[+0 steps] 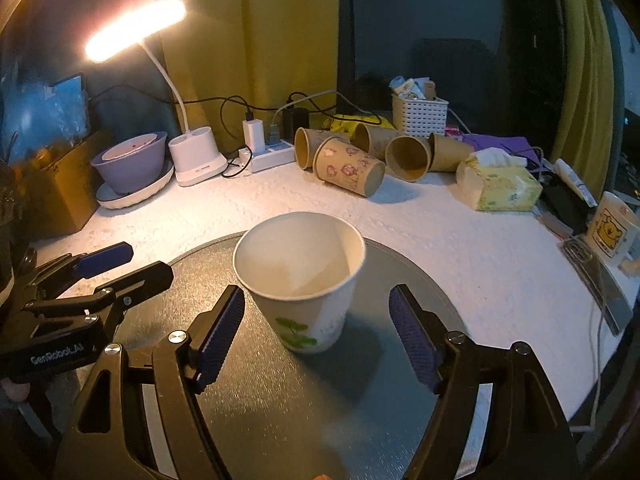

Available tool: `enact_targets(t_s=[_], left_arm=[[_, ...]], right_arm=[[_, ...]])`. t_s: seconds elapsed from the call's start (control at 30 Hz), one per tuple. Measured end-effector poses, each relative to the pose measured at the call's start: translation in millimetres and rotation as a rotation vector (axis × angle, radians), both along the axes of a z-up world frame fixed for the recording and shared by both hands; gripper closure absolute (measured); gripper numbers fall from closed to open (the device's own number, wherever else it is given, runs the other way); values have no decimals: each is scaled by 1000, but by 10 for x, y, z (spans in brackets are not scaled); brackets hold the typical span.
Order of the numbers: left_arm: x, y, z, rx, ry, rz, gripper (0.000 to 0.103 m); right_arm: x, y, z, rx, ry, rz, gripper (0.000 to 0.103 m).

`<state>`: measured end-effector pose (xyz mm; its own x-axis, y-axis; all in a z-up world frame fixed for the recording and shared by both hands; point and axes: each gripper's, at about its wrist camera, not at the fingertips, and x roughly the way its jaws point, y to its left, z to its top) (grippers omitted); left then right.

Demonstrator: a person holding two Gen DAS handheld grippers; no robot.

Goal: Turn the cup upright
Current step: 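Lower the cup upright onto the round gray mat with the right tool, then open the right tool and pull it back from the cup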

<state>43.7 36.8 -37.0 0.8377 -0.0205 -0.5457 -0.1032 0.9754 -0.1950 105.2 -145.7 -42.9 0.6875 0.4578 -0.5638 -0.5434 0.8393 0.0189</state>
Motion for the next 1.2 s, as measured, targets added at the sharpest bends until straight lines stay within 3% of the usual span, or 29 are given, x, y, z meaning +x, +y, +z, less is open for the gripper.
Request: enact_targets(t_s=[0.47, 1.2], left_arm=[[-196, -228, 195, 53, -120, -73, 28], [-570, -439, 702, 89, -322, -175, 28]], right_arm=[[-308, -367, 162, 20, -34, -73, 25], [-750, -707, 619, 57, -164, -136, 25]])
